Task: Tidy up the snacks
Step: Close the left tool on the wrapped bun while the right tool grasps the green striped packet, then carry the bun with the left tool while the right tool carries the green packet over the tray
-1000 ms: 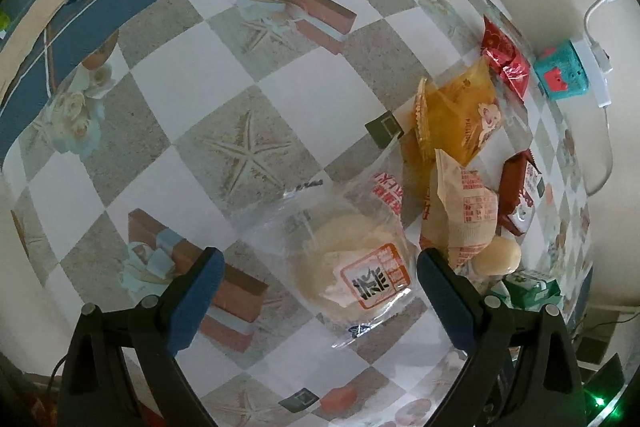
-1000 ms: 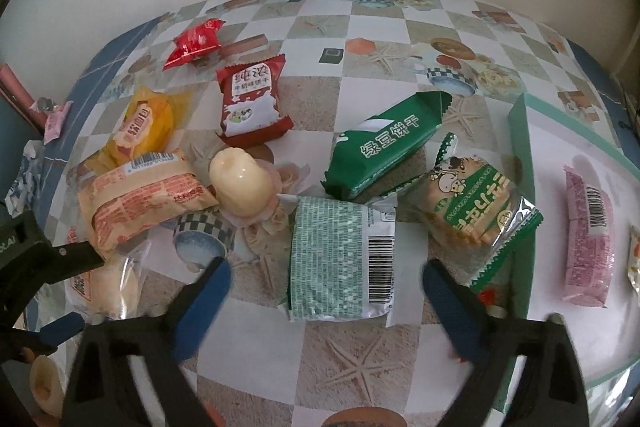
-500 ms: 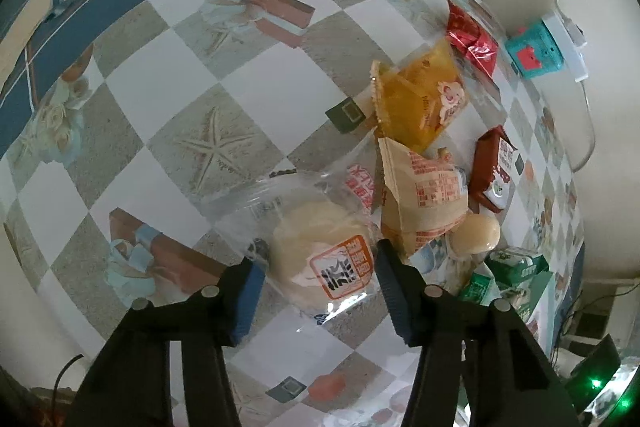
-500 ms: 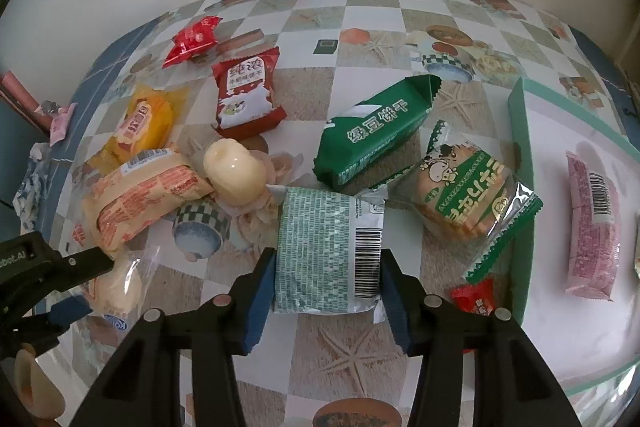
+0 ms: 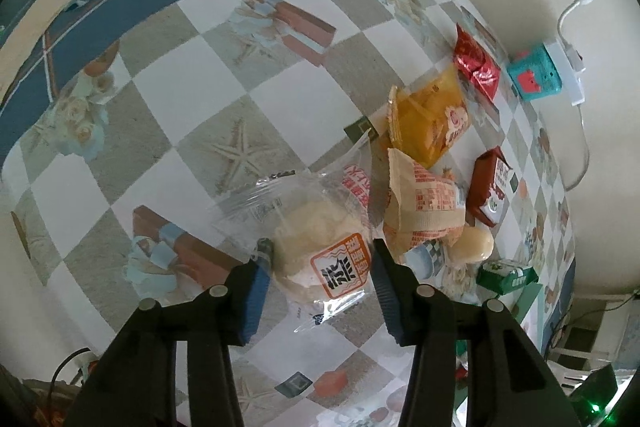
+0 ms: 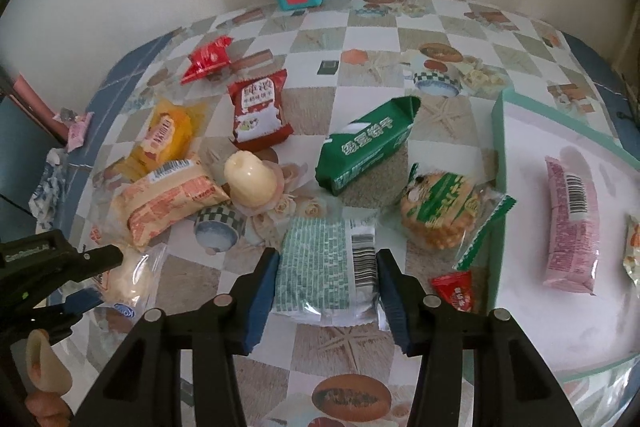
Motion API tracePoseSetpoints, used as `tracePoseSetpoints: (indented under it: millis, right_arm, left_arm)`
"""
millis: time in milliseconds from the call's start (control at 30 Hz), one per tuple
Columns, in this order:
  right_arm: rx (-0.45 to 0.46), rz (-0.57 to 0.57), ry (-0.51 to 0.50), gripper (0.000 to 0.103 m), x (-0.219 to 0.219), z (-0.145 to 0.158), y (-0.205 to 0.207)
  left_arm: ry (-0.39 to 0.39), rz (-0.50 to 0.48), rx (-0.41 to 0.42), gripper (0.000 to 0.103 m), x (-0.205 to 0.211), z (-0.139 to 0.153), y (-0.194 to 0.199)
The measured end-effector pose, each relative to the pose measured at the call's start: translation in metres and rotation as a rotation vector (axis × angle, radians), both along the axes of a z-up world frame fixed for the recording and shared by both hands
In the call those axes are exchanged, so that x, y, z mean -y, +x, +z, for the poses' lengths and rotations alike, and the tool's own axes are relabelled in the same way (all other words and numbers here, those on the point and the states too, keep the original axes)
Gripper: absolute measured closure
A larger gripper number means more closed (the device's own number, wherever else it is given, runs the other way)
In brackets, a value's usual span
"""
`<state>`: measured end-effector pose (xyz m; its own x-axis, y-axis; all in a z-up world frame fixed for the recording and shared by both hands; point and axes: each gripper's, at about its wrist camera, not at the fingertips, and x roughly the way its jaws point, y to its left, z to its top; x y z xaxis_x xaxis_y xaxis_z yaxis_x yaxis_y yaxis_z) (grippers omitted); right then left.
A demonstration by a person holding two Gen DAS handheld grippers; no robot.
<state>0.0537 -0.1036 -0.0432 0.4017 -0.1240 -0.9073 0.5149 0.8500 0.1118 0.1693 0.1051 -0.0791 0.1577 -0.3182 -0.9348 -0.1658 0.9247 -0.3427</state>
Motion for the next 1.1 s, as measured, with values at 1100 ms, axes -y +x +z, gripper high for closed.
tracePoseSetpoints:
  millis: [1100]
  right_arm:
    - [0.124,-0.033,-0.001,0.053,0.023,0.052,-0.035]
  left_arm:
    - [0.001,-0.017,0.172,0.053,0.015,0.059,-0.022]
